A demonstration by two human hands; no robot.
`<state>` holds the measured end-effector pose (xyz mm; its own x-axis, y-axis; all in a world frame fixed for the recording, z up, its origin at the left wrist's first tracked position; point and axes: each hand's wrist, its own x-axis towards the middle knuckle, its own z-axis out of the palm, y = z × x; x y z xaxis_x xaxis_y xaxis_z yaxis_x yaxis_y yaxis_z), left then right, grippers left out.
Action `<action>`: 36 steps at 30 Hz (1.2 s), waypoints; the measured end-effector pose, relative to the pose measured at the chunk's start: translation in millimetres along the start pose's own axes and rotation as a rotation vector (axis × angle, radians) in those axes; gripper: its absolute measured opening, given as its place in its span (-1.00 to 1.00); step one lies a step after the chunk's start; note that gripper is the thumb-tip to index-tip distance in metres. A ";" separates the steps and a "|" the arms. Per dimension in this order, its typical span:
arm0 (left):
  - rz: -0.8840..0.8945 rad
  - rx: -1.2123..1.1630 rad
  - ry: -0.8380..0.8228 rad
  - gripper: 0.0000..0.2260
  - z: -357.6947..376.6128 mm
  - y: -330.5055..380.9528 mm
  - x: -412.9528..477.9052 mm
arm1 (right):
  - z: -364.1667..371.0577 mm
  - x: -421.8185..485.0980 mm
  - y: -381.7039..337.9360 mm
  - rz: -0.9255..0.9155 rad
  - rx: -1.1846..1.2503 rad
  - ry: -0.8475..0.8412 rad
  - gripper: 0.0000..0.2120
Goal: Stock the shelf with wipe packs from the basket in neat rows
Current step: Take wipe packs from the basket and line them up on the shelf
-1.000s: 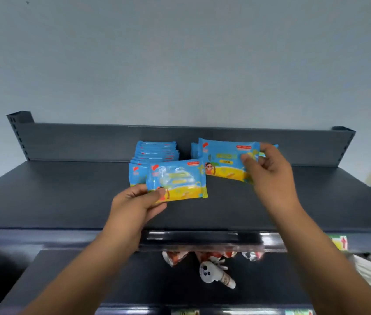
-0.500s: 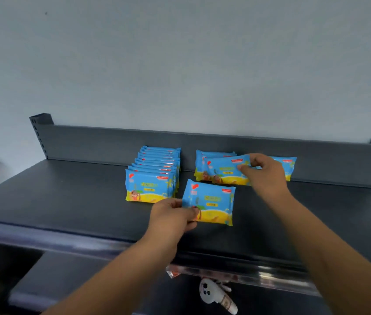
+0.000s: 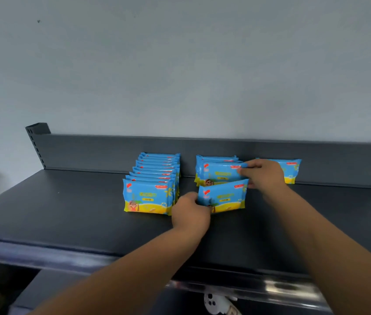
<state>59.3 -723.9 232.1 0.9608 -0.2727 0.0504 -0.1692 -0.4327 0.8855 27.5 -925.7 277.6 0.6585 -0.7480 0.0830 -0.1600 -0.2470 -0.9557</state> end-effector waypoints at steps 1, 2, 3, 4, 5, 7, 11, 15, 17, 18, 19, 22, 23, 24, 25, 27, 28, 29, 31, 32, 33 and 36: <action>-0.016 -0.004 0.013 -0.83 3.6 -0.9 4.3 | 1.4 2.5 0.6 0.029 0.045 -0.001 -0.85; -0.032 -0.011 0.019 -0.82 7.2 -0.7 8.5 | 3.1 4.2 2.0 0.049 0.070 -0.004 -0.85; -0.045 -0.013 0.021 -0.80 11.0 -0.3 13.3 | 4.9 6.0 3.8 0.061 0.091 -0.008 -0.86; -0.056 -0.007 0.019 -0.80 14.4 0.8 17.6 | 6.1 7.5 5.7 0.073 0.108 -0.009 -0.87; -0.061 0.000 0.019 -0.79 17.3 2.5 21.5 | 7.1 9.4 8.3 0.078 0.127 -0.004 -0.88; -0.063 0.006 0.022 -0.81 20.9 6.2 29.4 | 9.2 12.1 12.0 0.064 0.128 0.019 -0.87; -0.092 -0.002 0.027 -0.83 27.1 12.0 45.9 | 13.0 10.3 15.7 -0.005 0.036 0.071 -0.82; -0.103 -0.003 0.088 -0.77 34.1 15.8 57.2 | 13.0 5.1 17.1 -0.087 -0.041 0.095 -0.91; -0.107 -0.019 0.139 -0.75 36.7 17.2 59.9 | 13.4 1.5 16.7 -0.118 -0.070 0.062 -0.86; -0.102 -0.029 0.161 -0.75 38.1 17.7 61.6 | 14.0 -0.4 16.7 -0.132 -0.103 0.047 -0.79; -0.092 -0.035 0.174 -0.76 39.2 17.6 63.4 | 14.7 -2.2 16.4 -0.141 -0.132 0.042 -0.73; -0.072 -0.034 0.192 -0.77 39.5 19.4 67.9 | 17.5 -2.4 17.8 -0.162 -0.243 0.031 -0.55; -0.067 -0.040 0.190 -0.78 39.8 19.1 69.5 | 18.4 -1.5 18.1 -0.170 -0.292 0.033 -0.52; -0.064 -0.056 0.186 -0.80 40.2 18.8 70.0 | 18.5 -0.9 17.7 -0.178 -0.327 0.039 -0.51; -0.066 -0.081 0.182 -0.80 40.4 18.5 69.5 | 18.6 -0.7 16.7 -0.185 -0.345 0.046 -0.50; -0.065 -0.120 0.187 -0.75 40.6 16.9 67.7 | 18.8 -1.7 14.5 -0.196 -0.373 0.057 -0.51; -0.064 -0.126 0.190 -0.72 40.4 16.0 67.0 | 19.3 -2.4 14.0 -0.199 -0.390 0.065 -0.52; -0.065 -0.128 0.192 -0.70 40.0 15.3 66.7 | 19.4 -3.0 13.5 -0.196 -0.406 0.074 -0.54; -0.088 -0.149 0.189 -0.70 38.6 16.6 66.5 | 18.7 -3.6 13.0 -0.161 -0.457 0.082 -0.60; -0.102 -0.167 0.186 -0.70 37.8 17.6 66.6 | 18.1 -3.5 12.5 -0.125 -0.500 0.080 -0.63; -0.112 -0.181 0.182 -0.69 37.1 18.1 66.6 | 17.6 -3.0 11.5 -0.082 -0.548 0.071 -0.65; -0.126 -0.182 0.164 -0.69 37.8 17.1 65.8 | 20.8 -1.7 8.5 0.010 -0.637 0.031 -0.62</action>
<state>111.3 -781.7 233.2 0.9970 -0.0768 -0.0044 -0.0180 -0.2883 0.9574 40.3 -913.7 263.4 0.6345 -0.7674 0.0924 -0.5783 -0.5506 -0.6020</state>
